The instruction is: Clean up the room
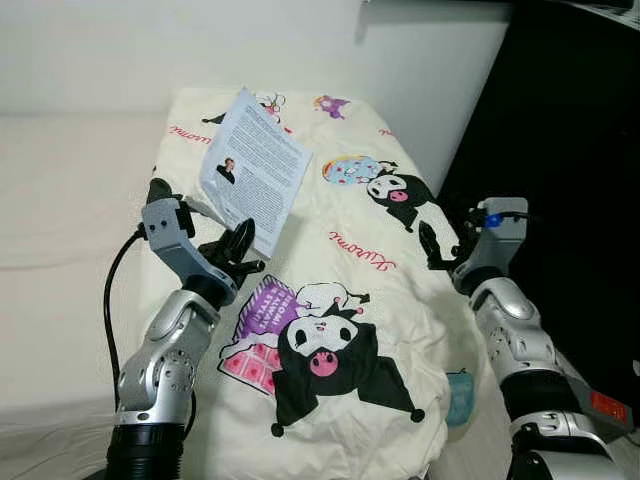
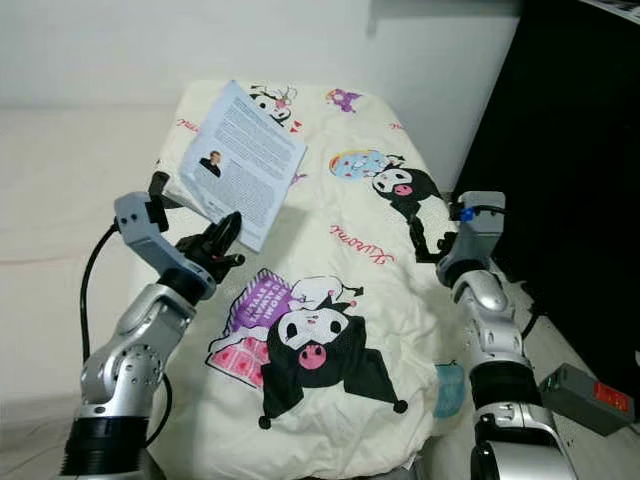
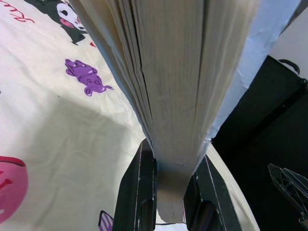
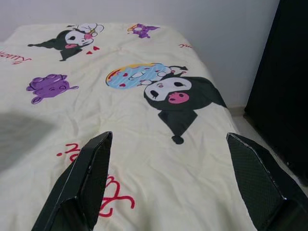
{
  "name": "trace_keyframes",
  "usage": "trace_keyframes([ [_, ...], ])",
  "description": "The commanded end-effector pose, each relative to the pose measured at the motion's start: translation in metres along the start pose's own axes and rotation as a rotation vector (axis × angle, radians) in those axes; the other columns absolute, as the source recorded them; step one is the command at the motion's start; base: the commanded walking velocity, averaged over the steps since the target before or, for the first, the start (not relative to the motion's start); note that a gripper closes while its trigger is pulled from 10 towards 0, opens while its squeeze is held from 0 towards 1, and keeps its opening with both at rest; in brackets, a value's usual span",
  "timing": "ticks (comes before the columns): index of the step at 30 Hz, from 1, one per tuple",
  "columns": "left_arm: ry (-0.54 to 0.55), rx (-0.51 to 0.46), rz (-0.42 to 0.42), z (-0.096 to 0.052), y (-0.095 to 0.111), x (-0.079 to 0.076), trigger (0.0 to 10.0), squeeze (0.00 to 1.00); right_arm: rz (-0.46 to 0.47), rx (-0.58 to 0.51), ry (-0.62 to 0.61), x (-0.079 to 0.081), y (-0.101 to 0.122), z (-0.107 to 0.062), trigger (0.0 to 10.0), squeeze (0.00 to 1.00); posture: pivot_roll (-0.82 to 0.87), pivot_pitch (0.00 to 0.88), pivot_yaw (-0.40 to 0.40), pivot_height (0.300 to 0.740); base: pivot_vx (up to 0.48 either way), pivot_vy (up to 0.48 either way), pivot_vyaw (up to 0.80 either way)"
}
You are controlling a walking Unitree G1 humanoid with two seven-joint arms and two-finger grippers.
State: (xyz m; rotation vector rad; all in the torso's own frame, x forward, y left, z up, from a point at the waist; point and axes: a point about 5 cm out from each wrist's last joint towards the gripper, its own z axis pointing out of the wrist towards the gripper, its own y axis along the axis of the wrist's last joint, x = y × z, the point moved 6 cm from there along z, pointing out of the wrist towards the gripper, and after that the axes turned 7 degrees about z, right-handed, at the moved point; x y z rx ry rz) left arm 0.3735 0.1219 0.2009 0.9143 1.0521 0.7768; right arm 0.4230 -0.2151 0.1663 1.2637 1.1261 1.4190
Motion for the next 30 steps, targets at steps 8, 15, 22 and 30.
trace_keyframes([
  [8,-0.036,-0.038,-0.006,0.005,0.007,-0.008,10.0,0.00,0.010,0.038,-0.006,-0.001,-0.015,-0.007,10.0,1.00,-0.03,0.000,-0.075,0.482,-0.073,0.000,0.00],
  [15,-0.037,-0.037,-0.003,0.006,0.006,-0.008,10.0,0.00,0.015,0.040,0.002,0.001,-0.018,-0.009,10.0,0.00,-0.04,0.000,-0.070,0.522,0.000,0.000,0.00],
  [22,-0.028,-0.009,0.004,0.003,-0.002,-0.005,10.0,0.00,0.023,0.045,-0.009,0.000,-0.020,-0.011,10.0,0.00,-0.04,0.000,-0.070,0.552,0.000,0.000,0.00],
  [30,-0.022,0.021,0.019,0.001,-0.008,-0.003,10.0,0.00,0.022,0.053,0.000,0.003,-0.024,-0.013,10.0,0.00,-0.04,0.000,-0.073,0.577,-0.218,0.000,0.00],
])
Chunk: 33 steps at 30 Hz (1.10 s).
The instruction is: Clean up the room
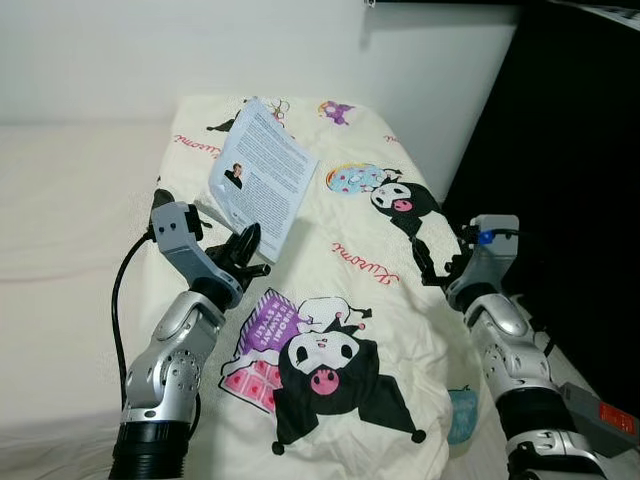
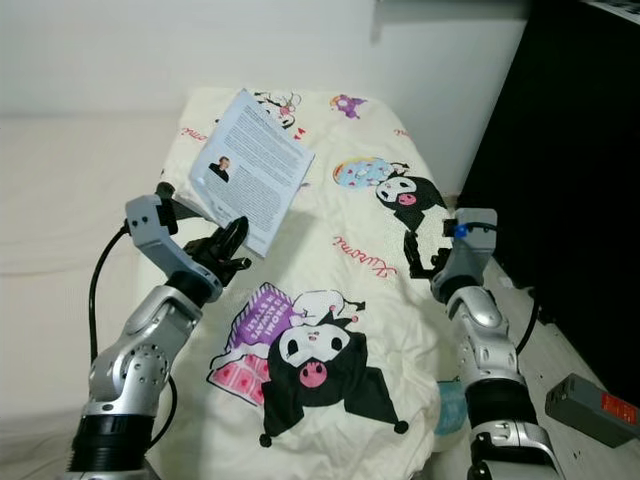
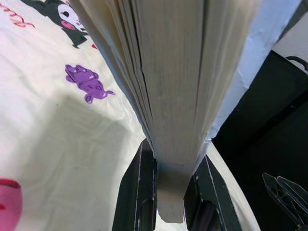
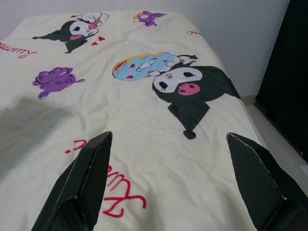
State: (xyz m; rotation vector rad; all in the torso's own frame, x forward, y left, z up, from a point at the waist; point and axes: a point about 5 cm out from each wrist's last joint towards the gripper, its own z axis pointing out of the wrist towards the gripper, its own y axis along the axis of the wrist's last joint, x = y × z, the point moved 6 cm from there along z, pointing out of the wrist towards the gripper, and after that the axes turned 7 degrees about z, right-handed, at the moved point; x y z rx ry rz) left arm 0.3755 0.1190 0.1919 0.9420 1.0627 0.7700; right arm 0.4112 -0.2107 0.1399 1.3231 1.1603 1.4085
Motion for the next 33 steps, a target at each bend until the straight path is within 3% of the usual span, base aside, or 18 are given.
trace_keyframes([
  [1,-0.028,0.000,0.016,0.001,0.000,-0.006,10.0,0.00,-0.001,-0.005,0.007,0.003,0.003,0.000,10.0,0.00,-0.04,0.000,-0.071,0.587,-0.480,0.000,0.00],
  [7,-0.029,-0.015,0.019,0.002,0.002,-0.007,10.0,0.00,-0.003,-0.007,0.012,0.005,0.003,0.000,10.0,0.00,-0.04,0.000,-0.072,0.612,-0.231,0.000,0.00],
  [20,0.032,0.025,0.052,-0.003,-0.010,0.010,10.0,0.00,-0.010,0.003,0.026,0.009,0.000,-0.002,10.0,0.00,-0.04,0.000,-0.069,0.662,0.000,0.000,0.00],
  [26,0.121,0.078,0.100,-0.008,-0.024,0.033,10.0,0.00,-0.010,0.013,0.038,0.013,-0.004,-0.003,10.0,0.00,-0.04,0.000,-0.068,0.687,0.000,0.000,0.00],
  [27,0.164,0.080,0.087,-0.012,-0.026,0.044,10.0,0.00,-0.010,0.015,0.045,0.014,-0.005,-0.003,10.0,0.00,-0.04,0.000,-0.069,0.697,0.000,0.000,0.00],
  [33,0.195,0.096,0.109,-0.015,-0.028,0.056,10.0,0.00,-0.012,0.016,0.058,0.017,-0.004,-0.003,10.0,0.00,-0.04,0.000,-0.070,0.722,0.000,0.000,0.00],
])
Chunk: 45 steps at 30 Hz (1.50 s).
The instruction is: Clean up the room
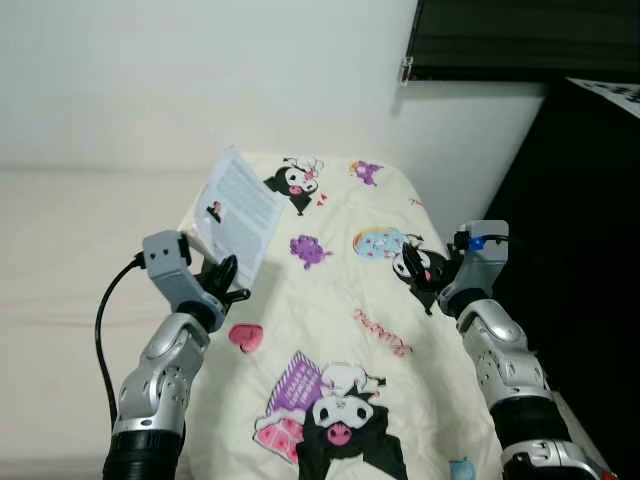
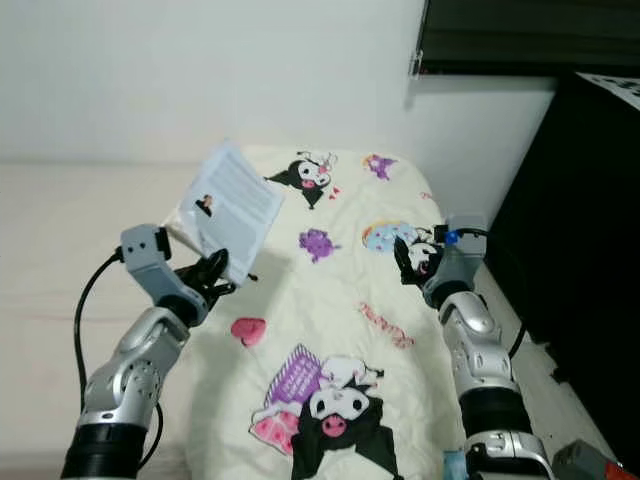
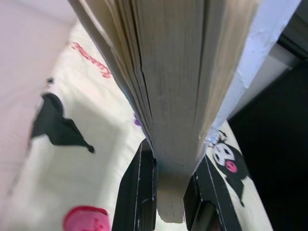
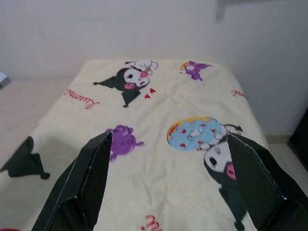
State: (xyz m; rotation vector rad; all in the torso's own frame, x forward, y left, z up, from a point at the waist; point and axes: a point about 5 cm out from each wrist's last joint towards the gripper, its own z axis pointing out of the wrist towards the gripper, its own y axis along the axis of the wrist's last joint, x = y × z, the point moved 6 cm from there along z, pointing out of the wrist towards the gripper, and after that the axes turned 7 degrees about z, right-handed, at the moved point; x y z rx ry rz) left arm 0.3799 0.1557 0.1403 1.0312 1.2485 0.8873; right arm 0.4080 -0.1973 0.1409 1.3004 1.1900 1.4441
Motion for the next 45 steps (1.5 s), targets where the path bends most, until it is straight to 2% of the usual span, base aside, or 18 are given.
trace_keyframes([
  [1,0.009,-0.020,0.024,0.001,0.004,0.004,10.0,0.00,-0.014,0.014,0.014,0.003,-0.003,0.000,10.0,0.00,-0.04,0.000,-0.070,0.722,0.000,0.000,0.00],
  [5,0.013,0.016,0.033,0.002,-0.003,0.008,10.0,0.00,-0.019,0.018,0.033,0.007,-0.002,0.000,10.0,0.00,-0.04,0.000,-0.069,0.740,0.000,0.000,0.00],
  [13,0.018,-0.010,0.050,0.001,0.004,0.013,10.0,0.00,-0.011,0.026,0.048,0.010,-0.005,-0.001,10.0,0.00,-0.04,0.005,-0.066,0.740,-0.240,0.000,0.00],
  [17,-0.084,-0.036,0.229,0.000,0.020,0.013,10.0,0.00,0.063,0.004,0.067,0.007,0.003,-0.002,10.0,0.00,-0.04,0.000,-0.068,0.740,0.000,0.000,0.00],
  [20,-0.116,-0.035,0.261,0.000,0.023,0.012,10.0,0.00,0.074,0.001,0.073,0.006,0.005,-0.003,10.0,0.00,-0.04,0.000,-0.068,0.740,0.000,0.000,0.00],
  [23,-0.161,-0.055,0.363,0.000,0.048,0.030,10.0,0.00,0.100,-0.014,0.119,0.000,0.017,-0.005,10.0,0.00,-0.04,0.000,-0.070,0.740,0.000,0.000,0.00],
  [25,-0.167,-0.065,0.380,0.000,0.056,0.033,10.0,0.00,0.112,-0.023,0.125,-0.003,0.022,-0.005,10.0,0.00,-0.04,0.000,-0.070,0.740,0.000,0.000,0.00],
  [27,-0.254,-0.099,0.467,-0.003,0.084,0.034,10.0,0.00,0.175,-0.081,0.189,-0.008,0.048,-0.010,10.0,0.00,-0.05,0.000,-0.070,0.740,0.000,0.000,0.00],
  [30,-0.451,-0.095,0.581,-0.016,0.099,0.014,10.0,0.00,0.194,-0.113,0.435,0.009,0.076,-0.034,10.0,0.00,-0.05,0.000,-0.062,0.740,0.000,0.000,0.00],
  [31,-0.506,-0.082,0.602,-0.020,0.097,0.008,10.0,0.00,0.183,-0.101,0.516,0.017,0.078,-0.043,10.0,0.00,-0.05,0.000,-0.061,0.740,0.000,0.000,0.00],
  [33,-0.559,-0.065,0.615,-0.024,0.094,0.003,10.0,0.00,0.155,-0.075,0.592,0.025,0.077,-0.053,10.0,0.00,-0.05,0.000,-0.061,0.740,0.000,0.000,0.00],
  [35,-0.764,0.045,0.692,-0.044,0.074,-0.009,10.0,0.00,0.094,0.036,0.776,0.042,0.067,-0.081,10.0,0.00,-0.06,0.000,-0.057,0.740,0.000,0.000,0.00],
  [37,-0.893,0.125,0.719,-0.058,0.062,-0.015,10.0,0.00,0.072,0.103,0.857,0.048,0.063,-0.095,10.0,0.00,-0.06,0.000,-0.048,0.740,0.000,0.000,0.00],
  [39,-0.931,0.151,0.719,-0.062,0.059,-0.017,10.0,0.00,0.066,0.122,0.874,0.048,0.063,-0.099,10.0,0.00,-0.06,0.000,-0.048,0.740,0.000,0.000,0.00],
  [40,-1.038,0.188,0.709,-0.075,0.054,-0.026,10.0,0.00,0.053,0.158,0.912,0.050,0.062,-0.106,10.0,0.00,-0.07,0.000,-0.044,0.740,0.000,0.000,0.00],
  [41,-1.038,0.188,0.709,-0.075,0.054,-0.026,10.0,0.00,0.053,0.158,0.912,0.050,0.062,-0.106,10.0,0.00,-0.07,0.000,-0.044,0.740,0.000,0.000,0.00],
  [43,-1.124,0.200,0.690,-0.084,0.052,-0.037,10.0,0.00,0.014,0.205,0.956,0.056,0.057,-0.113,10.0,0.00,-0.07,0.000,-0.041,0.740,0.000,0.000,0.00],
  [45,-1.154,0.193,0.695,-0.083,0.052,-0.042,10.0,0.00,0.028,0.223,1.008,0.065,0.059,-0.121,10.0,0.00,-0.07,0.001,-0.042,0.740,0.000,0.000,0.00],
])
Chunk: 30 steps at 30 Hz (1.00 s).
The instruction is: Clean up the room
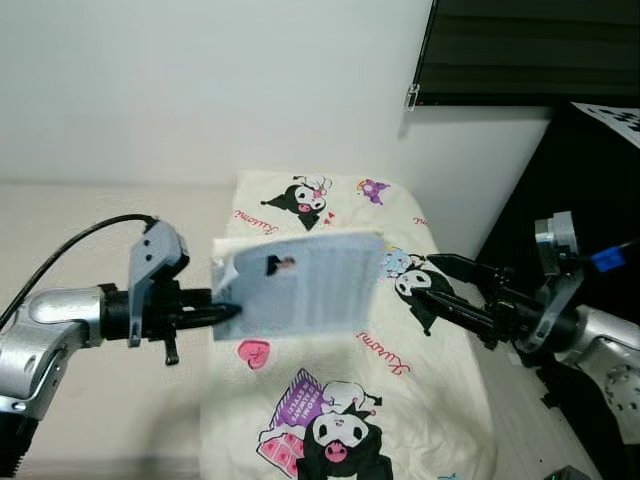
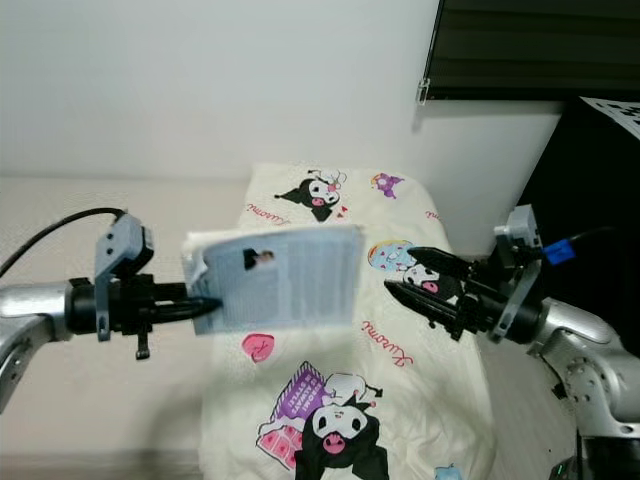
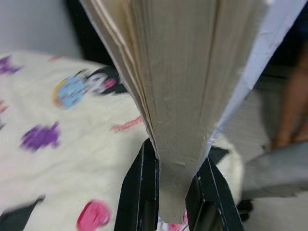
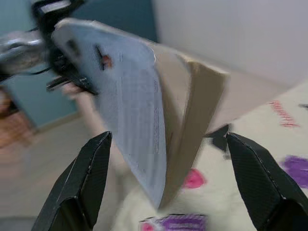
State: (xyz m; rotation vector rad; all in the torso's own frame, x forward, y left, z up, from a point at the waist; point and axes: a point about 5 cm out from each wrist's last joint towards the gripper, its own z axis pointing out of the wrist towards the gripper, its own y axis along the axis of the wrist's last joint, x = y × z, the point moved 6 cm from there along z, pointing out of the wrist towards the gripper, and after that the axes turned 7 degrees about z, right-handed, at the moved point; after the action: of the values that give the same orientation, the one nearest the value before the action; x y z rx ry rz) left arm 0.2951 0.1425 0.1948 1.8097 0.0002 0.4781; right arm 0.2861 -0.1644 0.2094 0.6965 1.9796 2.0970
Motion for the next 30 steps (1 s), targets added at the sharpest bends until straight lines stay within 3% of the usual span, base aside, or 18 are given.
trace_keyframes([
  [1,-0.034,-0.013,0.022,0.000,0.008,-0.002,10.0,0.00,0.017,-0.004,0.045,0.009,0.003,0.003,10.0,0.00,-0.07,0.000,-0.042,0.740,0.000,0.000,0.00],
  [6,-0.080,-0.040,0.023,-0.001,0.015,-0.007,10.0,0.00,0.040,-0.006,0.033,0.007,0.001,0.003,10.0,0.00,-0.07,0.001,-0.044,0.740,0.000,0.000,0.00],
  [15,-0.064,-0.105,0.033,-0.009,0.031,-0.005,10.0,0.00,0.072,0.004,0.030,0.012,-0.006,0.000,10.0,0.00,-0.06,0.000,-0.052,0.740,0.000,0.000,0.00],
  [19,-0.068,-0.156,0.048,-0.013,0.045,-0.006,10.0,0.00,0.080,0.013,0.006,0.005,-0.005,-0.006,10.0,0.00,-0.06,0.000,-0.061,0.740,0.000,0.000,0.00],
  [28,-0.114,-0.181,0.065,-0.007,0.053,-0.016,10.0,0.00,0.099,0.070,0.070,0.012,-0.013,0.001,10.0,0.00,-0.06,0.000,-0.068,0.740,0.000,0.000,0.00],
  [29,-0.123,-0.186,0.065,-0.006,0.055,-0.018,10.0,0.00,0.097,0.072,0.068,0.010,-0.012,0.001,8.7,0.00,-0.06,0.000,-0.068,0.740,0.000,0.000,0.00],
  [30,-0.123,-0.186,0.065,-0.006,0.055,-0.018,10.0,0.00,0.097,0.072,0.068,0.010,-0.012,0.001,8.7,0.00,-0.06,0.000,-0.068,0.740,0.000,0.000,0.00],
])
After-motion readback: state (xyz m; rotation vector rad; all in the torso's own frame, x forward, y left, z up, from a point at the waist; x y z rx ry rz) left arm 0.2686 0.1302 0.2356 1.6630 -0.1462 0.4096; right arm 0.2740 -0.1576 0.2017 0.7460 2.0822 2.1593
